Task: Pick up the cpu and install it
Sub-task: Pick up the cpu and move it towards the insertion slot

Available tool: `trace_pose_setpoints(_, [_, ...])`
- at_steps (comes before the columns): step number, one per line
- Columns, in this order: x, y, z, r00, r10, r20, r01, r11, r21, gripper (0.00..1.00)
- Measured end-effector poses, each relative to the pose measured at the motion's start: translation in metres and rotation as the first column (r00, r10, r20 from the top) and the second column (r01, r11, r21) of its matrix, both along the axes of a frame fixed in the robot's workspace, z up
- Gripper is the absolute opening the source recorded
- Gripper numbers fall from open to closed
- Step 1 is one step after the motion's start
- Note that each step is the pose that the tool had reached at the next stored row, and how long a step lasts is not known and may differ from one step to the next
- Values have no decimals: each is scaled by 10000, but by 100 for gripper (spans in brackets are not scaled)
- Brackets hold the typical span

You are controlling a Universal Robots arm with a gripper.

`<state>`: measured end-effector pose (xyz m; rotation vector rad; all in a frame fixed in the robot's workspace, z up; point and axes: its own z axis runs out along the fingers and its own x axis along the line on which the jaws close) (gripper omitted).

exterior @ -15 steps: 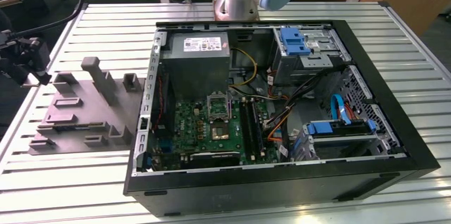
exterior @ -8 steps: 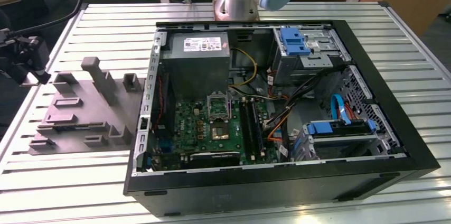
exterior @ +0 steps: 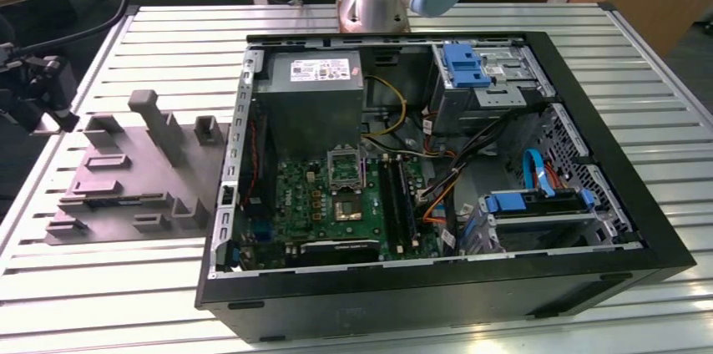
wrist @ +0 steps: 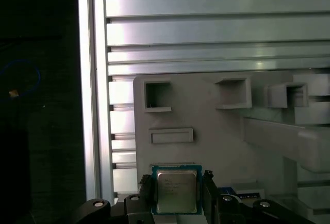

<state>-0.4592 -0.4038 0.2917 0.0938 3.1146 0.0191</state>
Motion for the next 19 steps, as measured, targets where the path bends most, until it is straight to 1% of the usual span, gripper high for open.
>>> trace_pose_setpoints(12, [0,0,33,10000,0,2,0,10000,1,47])
trace_pose_setpoints(14, [0,17,81,10000,0,1,0,10000,-7,47])
trace_pose_setpoints(19, [0,17,91,10000,0,1,0,10000,-8,47])
